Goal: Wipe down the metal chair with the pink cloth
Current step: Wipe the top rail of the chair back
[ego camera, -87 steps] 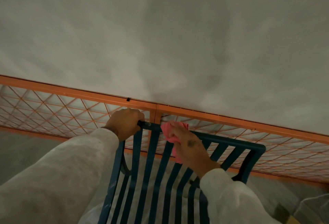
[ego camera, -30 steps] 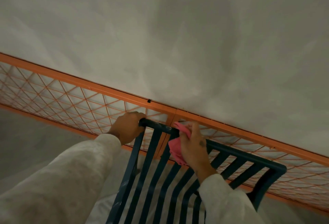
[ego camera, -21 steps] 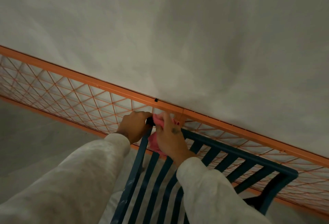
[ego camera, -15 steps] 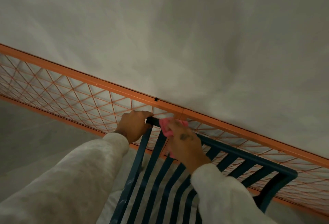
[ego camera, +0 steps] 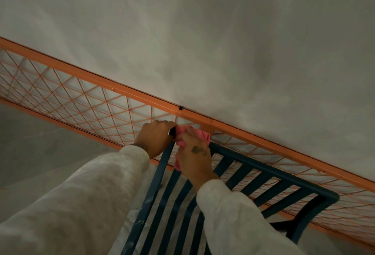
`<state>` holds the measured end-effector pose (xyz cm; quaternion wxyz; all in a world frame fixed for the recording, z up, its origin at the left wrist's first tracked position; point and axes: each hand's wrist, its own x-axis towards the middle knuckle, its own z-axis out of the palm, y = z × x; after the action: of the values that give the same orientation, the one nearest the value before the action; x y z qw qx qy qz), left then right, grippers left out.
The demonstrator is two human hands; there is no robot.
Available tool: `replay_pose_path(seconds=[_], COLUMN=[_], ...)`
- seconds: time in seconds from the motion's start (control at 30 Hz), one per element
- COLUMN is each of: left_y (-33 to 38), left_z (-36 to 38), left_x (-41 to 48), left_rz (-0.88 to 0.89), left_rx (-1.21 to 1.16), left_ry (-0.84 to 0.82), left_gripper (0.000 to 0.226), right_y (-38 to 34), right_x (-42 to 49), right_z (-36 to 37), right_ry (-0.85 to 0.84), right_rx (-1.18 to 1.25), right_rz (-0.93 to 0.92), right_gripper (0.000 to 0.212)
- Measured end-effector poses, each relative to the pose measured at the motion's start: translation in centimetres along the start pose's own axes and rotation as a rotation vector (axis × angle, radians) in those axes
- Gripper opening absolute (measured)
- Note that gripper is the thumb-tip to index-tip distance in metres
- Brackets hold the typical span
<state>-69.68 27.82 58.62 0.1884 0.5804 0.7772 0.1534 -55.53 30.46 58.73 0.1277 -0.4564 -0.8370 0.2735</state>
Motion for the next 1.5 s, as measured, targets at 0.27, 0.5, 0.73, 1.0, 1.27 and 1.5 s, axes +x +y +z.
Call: replay_pose_path(seconds=[0.27, 0.5, 0.73, 1.0, 1.27, 1.5], left_y=[-0.6, -0.7, -1.3, -1.0, -1.8, -1.9], left_z=[0.4, 0.3, 0.8, 0.4, 1.0, 1.1], left_x=[0.3, 0.2, 0.3, 0.6, 0.8, 1.3], left_rz=[0.010, 0.062, 0.075, 0.092, 0.097, 0.110], left_rx=[-0.063, -0.064, -0.158, -0.201, -0.183, -0.123], left_ry=[-0.001, 0.003, 0.008, -0.027, -0.031, -0.030], left_gripper=[0.035, 0.031, 0.029, 0.067, 0.033, 0.026], right_y=[10.4, 8.6, 0.5, 1.2, 4.4, -1.7], right_x=[-5.1, -5.5, 0.8, 0.3, -1.4, 1.1], right_z=[-5.6, -3.1, 0.5, -2.3, -4.8, -0.8], right_ry=[0.055, 0.288, 0.064, -0.092, 0.012, -0.079], right_rx=[0.033, -0.055, -0.027, -0.083, -0.141, 0.000], right_rz=[0.091, 0.105, 0.018, -0.095, 0.167, 0.052], right_gripper=[0.048, 0.036, 0.029, 0.039, 0.017, 0.040])
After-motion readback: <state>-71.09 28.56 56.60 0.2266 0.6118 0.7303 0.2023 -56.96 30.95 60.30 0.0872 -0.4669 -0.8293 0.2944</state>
